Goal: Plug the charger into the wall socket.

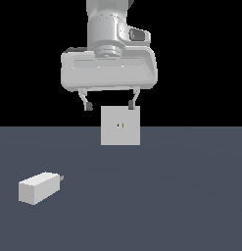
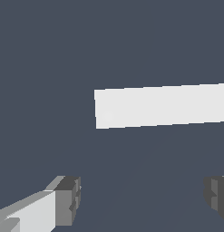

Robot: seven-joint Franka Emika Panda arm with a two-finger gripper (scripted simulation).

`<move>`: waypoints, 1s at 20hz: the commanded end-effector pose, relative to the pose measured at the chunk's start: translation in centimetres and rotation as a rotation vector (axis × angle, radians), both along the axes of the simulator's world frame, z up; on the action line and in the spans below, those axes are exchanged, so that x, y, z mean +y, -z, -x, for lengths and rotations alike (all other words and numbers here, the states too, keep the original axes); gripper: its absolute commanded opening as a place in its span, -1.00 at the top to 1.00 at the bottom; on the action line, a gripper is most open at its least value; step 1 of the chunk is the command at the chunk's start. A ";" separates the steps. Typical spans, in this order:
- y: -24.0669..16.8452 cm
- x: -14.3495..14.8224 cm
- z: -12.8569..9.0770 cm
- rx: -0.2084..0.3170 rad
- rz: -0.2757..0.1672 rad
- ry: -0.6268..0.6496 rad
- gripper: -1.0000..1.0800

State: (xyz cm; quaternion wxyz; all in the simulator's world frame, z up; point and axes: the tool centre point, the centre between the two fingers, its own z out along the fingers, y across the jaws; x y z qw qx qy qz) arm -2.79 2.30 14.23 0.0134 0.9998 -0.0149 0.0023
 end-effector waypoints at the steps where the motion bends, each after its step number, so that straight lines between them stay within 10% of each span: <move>1: 0.9 0.8 1.2 0.000 -0.003 0.032 -0.92; 20: 7.4 8.4 8.7 -0.001 -0.024 0.286 -0.92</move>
